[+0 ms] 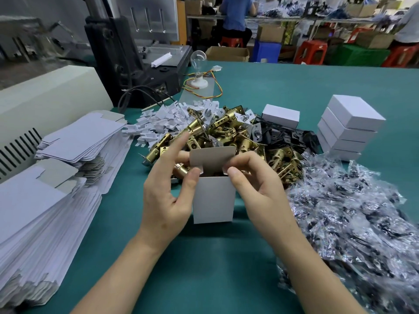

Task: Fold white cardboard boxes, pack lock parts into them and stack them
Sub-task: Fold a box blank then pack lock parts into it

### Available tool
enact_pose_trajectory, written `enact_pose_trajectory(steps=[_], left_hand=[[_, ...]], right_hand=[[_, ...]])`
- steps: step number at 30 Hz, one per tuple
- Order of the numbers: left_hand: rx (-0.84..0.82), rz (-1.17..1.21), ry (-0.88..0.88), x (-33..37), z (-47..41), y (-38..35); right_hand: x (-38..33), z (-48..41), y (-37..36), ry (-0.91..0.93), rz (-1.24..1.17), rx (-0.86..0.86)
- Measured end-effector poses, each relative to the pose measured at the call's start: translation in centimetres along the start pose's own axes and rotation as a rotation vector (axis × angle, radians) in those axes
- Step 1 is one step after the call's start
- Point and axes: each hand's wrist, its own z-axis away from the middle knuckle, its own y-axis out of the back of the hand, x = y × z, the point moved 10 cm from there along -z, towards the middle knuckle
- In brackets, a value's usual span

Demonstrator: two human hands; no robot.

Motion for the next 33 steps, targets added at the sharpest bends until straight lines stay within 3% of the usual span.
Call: enact_pose_trajectory(steps=[5, 9, 18, 33], left_hand=[[-0.069, 0.024, -0.054, 0.7, -0.1, -0.2], [-0.123, 0.083, -0.083, 1.0, 0.0, -0.6], [-0.134, 0.173, 0.139, -0.5, 0.4, -0.8], [-0.201, 0.3, 0.227, -1.3, 0.4, -1.8]], right_hand=[[0.4, 0.2, 0.3, -0.032, -0.192, 0.005], [-0.1, 0.0, -0.2, 0.008, -0.086, -0.052], [-0.3, 0.2, -0.1, -0.005, -0.047, -0.124], [-0.8, 0.2, 0.2, 0.077, 0.11, -0.066]])
